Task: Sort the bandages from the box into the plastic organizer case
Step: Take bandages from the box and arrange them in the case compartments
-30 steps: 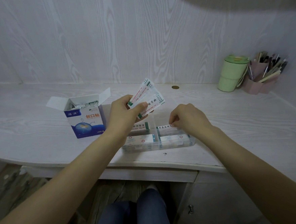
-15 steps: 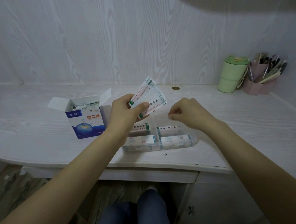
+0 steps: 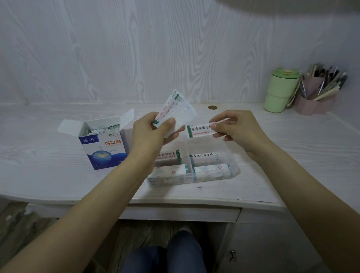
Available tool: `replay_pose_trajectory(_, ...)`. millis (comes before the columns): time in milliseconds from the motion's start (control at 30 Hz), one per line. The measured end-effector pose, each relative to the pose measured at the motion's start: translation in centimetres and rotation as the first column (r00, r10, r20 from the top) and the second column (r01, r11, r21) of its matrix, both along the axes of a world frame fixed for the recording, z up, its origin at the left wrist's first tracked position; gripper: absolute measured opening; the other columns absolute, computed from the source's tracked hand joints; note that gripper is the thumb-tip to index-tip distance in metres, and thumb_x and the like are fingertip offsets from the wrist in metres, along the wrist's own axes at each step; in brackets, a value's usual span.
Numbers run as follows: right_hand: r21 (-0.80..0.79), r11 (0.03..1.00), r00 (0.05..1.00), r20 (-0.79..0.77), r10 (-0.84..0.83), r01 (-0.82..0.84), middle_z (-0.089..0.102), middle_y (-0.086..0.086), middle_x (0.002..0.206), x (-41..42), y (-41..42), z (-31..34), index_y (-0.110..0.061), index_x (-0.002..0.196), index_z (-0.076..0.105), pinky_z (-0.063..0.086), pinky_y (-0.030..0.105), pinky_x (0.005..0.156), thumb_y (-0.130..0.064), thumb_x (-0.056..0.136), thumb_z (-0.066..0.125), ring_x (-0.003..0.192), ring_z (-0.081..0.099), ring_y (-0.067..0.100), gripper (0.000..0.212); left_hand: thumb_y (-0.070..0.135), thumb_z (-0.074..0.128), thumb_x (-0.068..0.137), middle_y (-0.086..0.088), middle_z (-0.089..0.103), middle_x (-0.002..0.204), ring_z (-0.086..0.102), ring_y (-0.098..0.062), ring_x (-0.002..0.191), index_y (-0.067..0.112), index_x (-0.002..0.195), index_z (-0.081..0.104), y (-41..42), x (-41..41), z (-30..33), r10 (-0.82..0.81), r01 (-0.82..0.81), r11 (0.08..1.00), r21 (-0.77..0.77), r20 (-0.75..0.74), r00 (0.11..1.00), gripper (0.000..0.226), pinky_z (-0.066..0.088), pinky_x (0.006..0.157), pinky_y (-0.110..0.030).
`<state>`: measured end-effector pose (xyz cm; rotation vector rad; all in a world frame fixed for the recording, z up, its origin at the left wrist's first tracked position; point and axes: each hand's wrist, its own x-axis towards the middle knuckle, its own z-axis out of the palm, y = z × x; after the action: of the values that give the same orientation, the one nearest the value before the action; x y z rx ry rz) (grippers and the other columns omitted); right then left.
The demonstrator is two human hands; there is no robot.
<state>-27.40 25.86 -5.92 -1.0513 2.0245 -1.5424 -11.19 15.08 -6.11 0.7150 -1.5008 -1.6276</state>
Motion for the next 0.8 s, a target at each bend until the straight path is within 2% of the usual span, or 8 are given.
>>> replay_pose_trajectory(133, 0.166, 0.984, 0.994, -0.095, -0.044, 0.06, 0.07, 0.005, 0.073, -0.8, 0.1, -1.2, -0.01, 0.08, 0.071, 0.046, 0.011, 0.05, -0.005, 0.084, 0.068, 0.057, 0.065, 0.008, 0.008, 0.005, 0.058, 0.091, -0.009, 0.062, 0.111, 0.071, -0.02, 0.086, 0.006, 0.1, 0.061, -0.4, 0.3, -0.5, 0.016, -0.016, 1.0, -0.001, 0.031, 0.999, 0.009, 0.058, 0.075, -0.026)
replay_pose_trajectory(233, 0.259, 0.962, 0.982, -0.184, -0.033, 0.081, 0.069, 0.004, 0.07, -0.7, -0.3, -1.9, -0.006, 0.083, 0.072, 0.047, 0.017, 0.053, -0.005, 0.085, 0.067, 0.053, 0.062, 0.004, 0.005, 0.006, 0.058, 0.091, -0.007, 0.062, 0.108, 0.072, -0.015, 0.08, 0.011, 0.095, 0.061, -0.3, 0.3, -0.6, 0.018, -0.017, 1.0, -0.009, 0.043, 0.999, 0.007, 0.057, 0.071, -0.022)
replay_pose_trajectory(367, 0.329, 0.941, 0.95, -0.31, 0.029, 0.079, 0.065, -0.002, 0.065, -0.3, -0.8, -2.5, -0.012, 0.076, 0.071, 0.048, 0.012, 0.055, -0.006, 0.082, 0.069, 0.052, 0.059, 0.001, 0.009, 0.006, 0.058, 0.091, -0.005, 0.063, 0.108, 0.072, -0.016, 0.081, 0.011, 0.096, 0.061, -0.1, 0.1, -0.4, 0.01, -0.009, 1.0, -0.015, 0.056, 0.998, 0.007, 0.057, 0.07, -0.022)
replay_pose_trajectory(433, 0.365, 0.926, 0.916, -0.396, 0.057, 0.1, 0.064, -0.006, 0.063, -0.3, -1.0, -2.8, -0.019, 0.069, 0.07, 0.054, 0.026, 0.067, -0.009, 0.079, 0.07, 0.063, 0.062, 0.008, 0.014, 0.006, 0.058, 0.091, -0.005, 0.063, 0.109, 0.071, -0.017, 0.082, 0.012, 0.097, 0.061, -0.1, 0.0, -0.3, 0.012, -0.011, 1.0, -0.018, 0.064, 0.998, 0.008, 0.058, 0.071, -0.022)
replay_pose_trajectory(500, 0.41, 0.903, 0.882, -0.463, 0.088, 0.125, 0.064, -0.008, 0.066, -0.2, -1.1, -2.8, -0.022, 0.068, 0.069, 0.055, 0.033, 0.07, -0.01, 0.078, 0.069, 0.074, 0.064, 0.014, 0.015, 0.007, 0.058, 0.092, -0.005, 0.062, 0.111, 0.072, -0.018, 0.083, 0.012, 0.097, 0.061, -0.1, 0.0, -0.3, 0.008, -0.007, 1.0, -0.017, 0.071, 0.997, 0.008, 0.058, 0.072, -0.023)
replay_pose_trajectory(633, 0.488, 0.859, 0.804, -0.567, 0.178, 0.154, 0.067, -0.005, 0.075, 0.4, -1.5, -2.7, -0.02, 0.072, 0.071, 0.046, 0.028, 0.063, -0.008, 0.078, 0.068, 0.079, 0.061, 0.017, 0.014, 0.006, 0.059, 0.091, -0.005, 0.062, 0.111, 0.072, -0.018, 0.082, 0.01, 0.101, 0.061, 0.0, -0.2, -0.3, 0.003, -0.002, 1.0, -0.012, 0.073, 0.997, 0.01, 0.058, 0.072, -0.023)
replay_pose_trajectory(800, 0.514, 0.853, 0.774, -0.575, 0.264, 0.091, 0.064, -0.009, 0.075, 0.4, -1.7, -2.3, -0.021, 0.077, 0.072, 0.04, 0.023, 0.06, -0.002, 0.079, 0.064, 0.078, 0.058, 0.013, 0.021, 0.007, 0.059, 0.091, -0.002, 0.062, 0.107, 0.072, -0.012, 0.075, 0.015, 0.093, 0.061, 0.2, -0.2, -0.1, -0.002, 0.003, 1.0, -0.013, 0.065, 0.998, 0.009, 0.058, 0.07, -0.021)
